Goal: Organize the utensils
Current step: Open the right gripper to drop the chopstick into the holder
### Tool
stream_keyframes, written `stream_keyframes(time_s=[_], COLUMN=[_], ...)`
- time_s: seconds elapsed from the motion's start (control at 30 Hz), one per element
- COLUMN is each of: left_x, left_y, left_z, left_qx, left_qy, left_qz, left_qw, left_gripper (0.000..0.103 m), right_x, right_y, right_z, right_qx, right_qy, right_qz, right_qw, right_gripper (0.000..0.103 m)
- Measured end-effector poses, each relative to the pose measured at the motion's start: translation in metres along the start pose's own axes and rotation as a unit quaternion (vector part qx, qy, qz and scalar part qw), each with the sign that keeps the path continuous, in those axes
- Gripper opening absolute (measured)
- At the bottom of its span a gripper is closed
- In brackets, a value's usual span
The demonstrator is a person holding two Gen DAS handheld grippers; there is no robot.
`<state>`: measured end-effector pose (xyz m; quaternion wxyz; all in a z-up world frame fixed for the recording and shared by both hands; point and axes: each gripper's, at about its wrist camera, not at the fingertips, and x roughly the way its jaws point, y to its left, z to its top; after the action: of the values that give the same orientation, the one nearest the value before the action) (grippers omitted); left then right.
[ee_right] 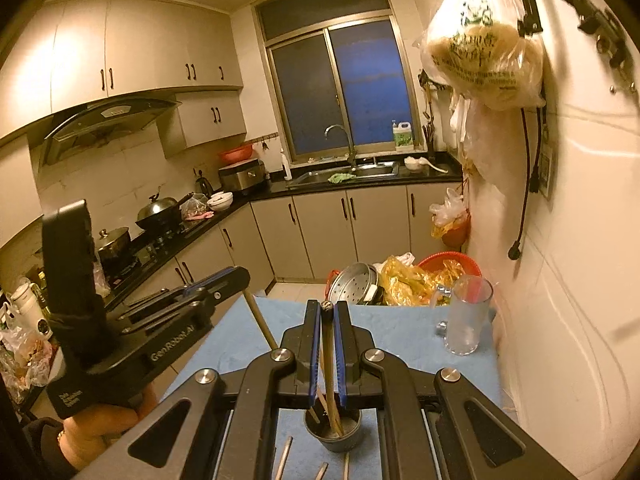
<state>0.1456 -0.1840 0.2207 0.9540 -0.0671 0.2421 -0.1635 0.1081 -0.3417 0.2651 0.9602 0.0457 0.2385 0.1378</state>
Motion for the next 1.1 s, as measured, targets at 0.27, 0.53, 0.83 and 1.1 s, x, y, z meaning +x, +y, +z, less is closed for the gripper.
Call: stream_keyframes(time_s=[0.27,0.53,0.83,1.1], left_x=[0.03,0.043,0.05,0.043], left_y=[0.017,0.027,0.025,0.023], left_z=[-0.019,-0.041,-0.061,-0.066], left_qx=[-0.012,-0.025,-0.025,-0.025], left_qy=[0.031,0.059,0.08,0.092], left_qz=[0.015,0.016,0.015,0.015], left_qw=[0.9993,0.9978,0.9964,0.9953], left_gripper=[0.007,0.007,0.007,0.038], right_x=[0.032,0.05,0.064,0.056], right_y=[-0.019,-0.023,-0.025,-0.028], right_z=[-0.018,-0.036,-0.059,-0.066], right_qx=[0.012,0.011,0.016,0.026], right_qy=[0.027,0.047,0.073,0.07], right_qz=[-0.002,-0.004,0.002,0.002], right_qw=[1.0,0.999,0.997,0.997], right_gripper=[0.008,0.008,0.009,0.015])
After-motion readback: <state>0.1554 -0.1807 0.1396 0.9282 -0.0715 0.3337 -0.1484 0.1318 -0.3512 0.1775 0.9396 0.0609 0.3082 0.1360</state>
